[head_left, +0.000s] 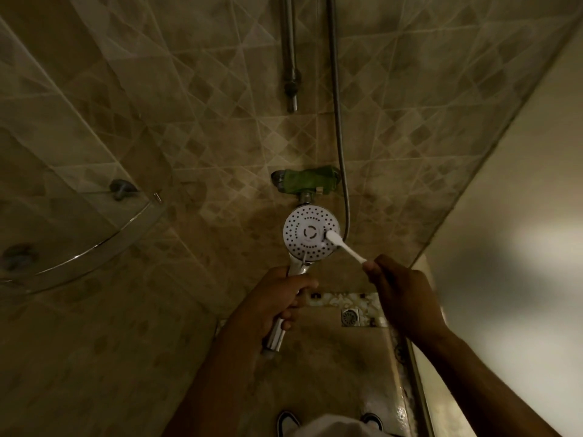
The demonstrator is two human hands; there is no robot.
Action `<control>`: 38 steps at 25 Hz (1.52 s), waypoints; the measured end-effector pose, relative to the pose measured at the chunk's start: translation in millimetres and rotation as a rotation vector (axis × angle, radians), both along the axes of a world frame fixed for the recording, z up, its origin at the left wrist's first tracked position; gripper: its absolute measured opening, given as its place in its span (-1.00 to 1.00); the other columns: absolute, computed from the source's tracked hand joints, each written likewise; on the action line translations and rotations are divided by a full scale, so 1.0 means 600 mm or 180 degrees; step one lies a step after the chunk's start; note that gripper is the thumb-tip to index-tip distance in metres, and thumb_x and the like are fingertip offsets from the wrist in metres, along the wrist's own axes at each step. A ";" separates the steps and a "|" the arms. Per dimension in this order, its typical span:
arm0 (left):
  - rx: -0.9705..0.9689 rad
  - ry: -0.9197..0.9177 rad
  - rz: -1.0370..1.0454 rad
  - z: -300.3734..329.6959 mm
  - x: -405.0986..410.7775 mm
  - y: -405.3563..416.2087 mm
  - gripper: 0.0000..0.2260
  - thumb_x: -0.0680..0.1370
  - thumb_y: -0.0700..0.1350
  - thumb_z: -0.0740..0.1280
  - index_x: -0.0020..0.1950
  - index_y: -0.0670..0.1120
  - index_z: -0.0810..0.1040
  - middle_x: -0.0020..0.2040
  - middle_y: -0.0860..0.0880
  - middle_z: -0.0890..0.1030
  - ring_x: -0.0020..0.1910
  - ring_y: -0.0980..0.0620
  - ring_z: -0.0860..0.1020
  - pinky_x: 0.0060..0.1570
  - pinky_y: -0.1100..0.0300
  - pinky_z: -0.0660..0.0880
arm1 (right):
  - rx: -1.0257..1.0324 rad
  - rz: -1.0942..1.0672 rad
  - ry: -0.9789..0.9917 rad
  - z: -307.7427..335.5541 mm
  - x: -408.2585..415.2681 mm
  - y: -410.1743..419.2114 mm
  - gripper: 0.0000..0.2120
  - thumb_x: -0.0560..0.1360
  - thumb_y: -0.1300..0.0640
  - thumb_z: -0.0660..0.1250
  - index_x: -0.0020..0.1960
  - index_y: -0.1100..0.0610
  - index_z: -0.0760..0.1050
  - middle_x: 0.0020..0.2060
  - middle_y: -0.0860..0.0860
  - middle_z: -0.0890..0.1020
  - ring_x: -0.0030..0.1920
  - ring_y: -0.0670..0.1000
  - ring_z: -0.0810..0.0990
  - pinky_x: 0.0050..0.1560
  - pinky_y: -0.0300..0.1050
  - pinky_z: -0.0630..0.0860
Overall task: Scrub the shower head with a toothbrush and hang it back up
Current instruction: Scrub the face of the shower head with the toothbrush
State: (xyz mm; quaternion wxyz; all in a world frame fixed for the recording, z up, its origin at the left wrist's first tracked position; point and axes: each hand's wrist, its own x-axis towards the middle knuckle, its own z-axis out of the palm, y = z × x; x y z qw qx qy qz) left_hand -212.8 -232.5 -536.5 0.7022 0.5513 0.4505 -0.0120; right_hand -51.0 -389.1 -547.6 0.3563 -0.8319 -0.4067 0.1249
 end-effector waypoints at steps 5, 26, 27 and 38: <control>-0.0098 -0.0107 0.0055 0.002 0.005 -0.001 -0.78 0.57 -0.10 0.37 -0.25 -0.08 0.44 -0.50 -0.01 0.31 -0.62 0.08 0.20 -0.52 0.26 0.19 | -0.0003 0.0268 0.0076 -0.003 -0.019 0.002 -0.71 0.58 -0.21 0.09 -0.16 -0.11 0.47 -0.45 -0.06 0.56 -0.49 -0.12 0.53 -0.45 -0.04 0.52; -0.0210 -0.0291 0.0369 0.005 0.012 -0.004 -0.72 0.55 -0.03 0.44 -0.23 -0.06 0.39 -0.47 0.01 0.32 -0.58 0.09 0.21 -0.54 0.28 0.22 | -0.0045 0.0010 -0.0307 0.012 -0.006 0.023 -0.67 0.53 -0.29 0.00 -0.16 -0.15 0.42 -0.50 -0.09 0.52 -0.56 -0.15 0.49 -0.53 -0.27 0.33; -0.0198 -0.0294 0.0377 0.004 0.012 -0.006 -0.72 0.55 -0.03 0.44 -0.23 -0.06 0.39 -0.47 0.01 0.32 -0.57 0.08 0.22 -0.54 0.28 0.22 | -0.0100 0.0074 -0.0274 0.010 -0.009 0.020 -0.68 0.55 -0.28 0.01 -0.15 -0.14 0.43 -0.49 -0.09 0.53 -0.55 -0.15 0.50 -0.54 -0.25 0.37; -0.0140 -0.0244 0.0209 0.005 0.017 -0.008 -0.72 0.55 -0.03 0.42 -0.26 -0.04 0.38 -0.49 0.01 0.31 -0.60 0.08 0.20 -0.53 0.28 0.20 | -0.0072 -0.0031 -0.0191 0.017 -0.005 0.016 -0.71 0.58 -0.23 0.07 -0.18 -0.12 0.42 -0.49 -0.07 0.53 -0.52 -0.11 0.52 -0.55 -0.21 0.38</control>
